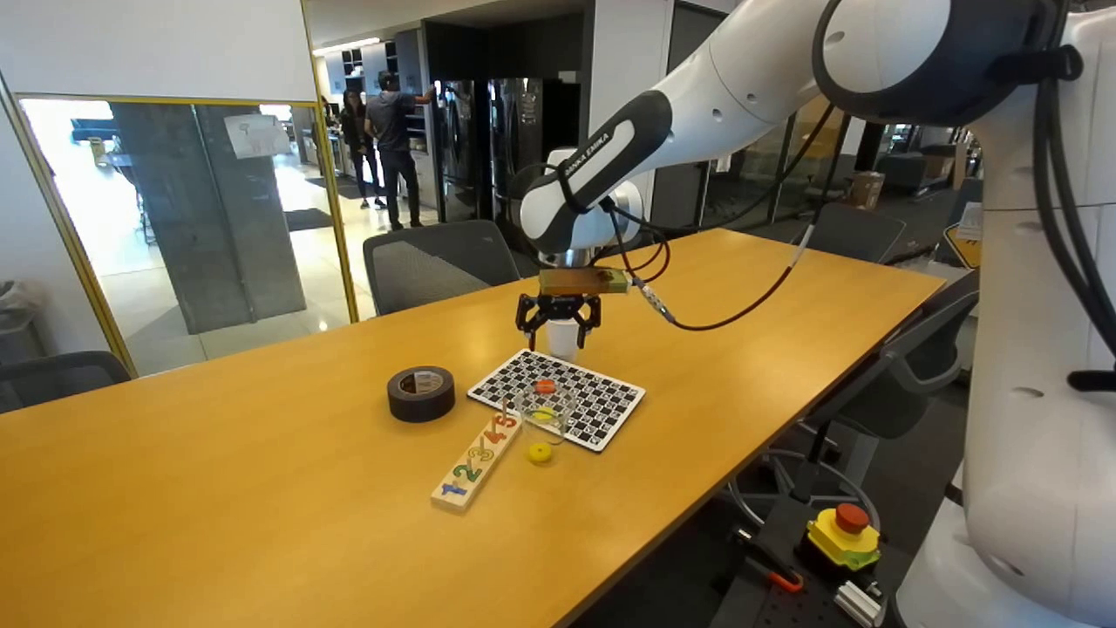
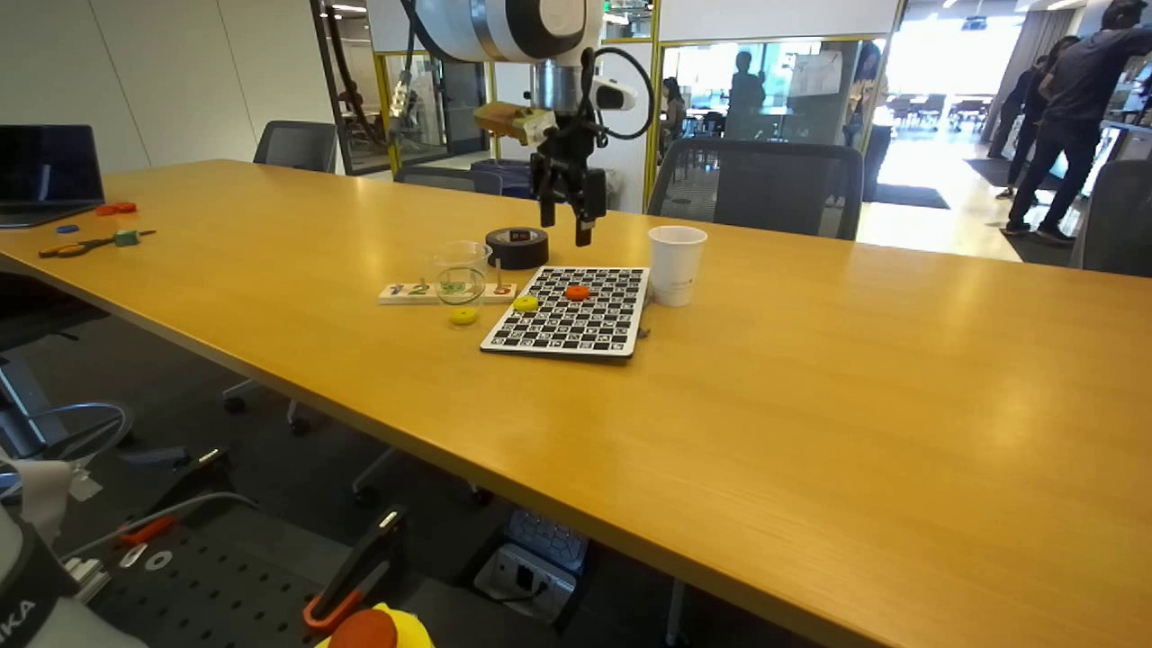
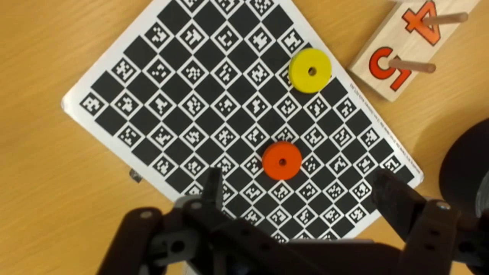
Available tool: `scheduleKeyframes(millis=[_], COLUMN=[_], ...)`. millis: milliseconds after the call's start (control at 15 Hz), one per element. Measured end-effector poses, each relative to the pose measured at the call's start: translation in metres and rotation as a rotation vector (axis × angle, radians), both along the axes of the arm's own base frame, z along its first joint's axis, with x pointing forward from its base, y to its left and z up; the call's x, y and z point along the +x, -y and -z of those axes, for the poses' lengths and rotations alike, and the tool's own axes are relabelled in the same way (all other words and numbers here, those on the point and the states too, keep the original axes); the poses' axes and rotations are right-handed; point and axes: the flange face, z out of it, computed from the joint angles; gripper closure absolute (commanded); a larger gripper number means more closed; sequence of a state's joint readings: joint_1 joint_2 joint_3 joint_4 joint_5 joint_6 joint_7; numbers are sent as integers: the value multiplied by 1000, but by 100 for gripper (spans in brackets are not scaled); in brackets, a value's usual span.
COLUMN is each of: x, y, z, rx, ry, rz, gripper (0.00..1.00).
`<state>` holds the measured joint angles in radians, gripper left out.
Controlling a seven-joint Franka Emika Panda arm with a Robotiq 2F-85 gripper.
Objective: Put an orange block in the white cup then a yellow block in the clear cup, then put two orange blocks in the white cup then a yellow block in the clear cup and lastly the orange block in the white cup
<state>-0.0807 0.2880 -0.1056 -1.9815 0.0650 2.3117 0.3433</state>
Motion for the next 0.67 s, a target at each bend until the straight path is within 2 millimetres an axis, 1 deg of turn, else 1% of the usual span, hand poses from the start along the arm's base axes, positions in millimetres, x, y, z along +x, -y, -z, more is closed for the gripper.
scheduleKeyframes(millis=[400, 667], x=[-14, -17], y=[-21, -30], z=[47, 70], rx=[37, 44], ry=[-90, -132], rz=[-37, -73], gripper=[0, 0])
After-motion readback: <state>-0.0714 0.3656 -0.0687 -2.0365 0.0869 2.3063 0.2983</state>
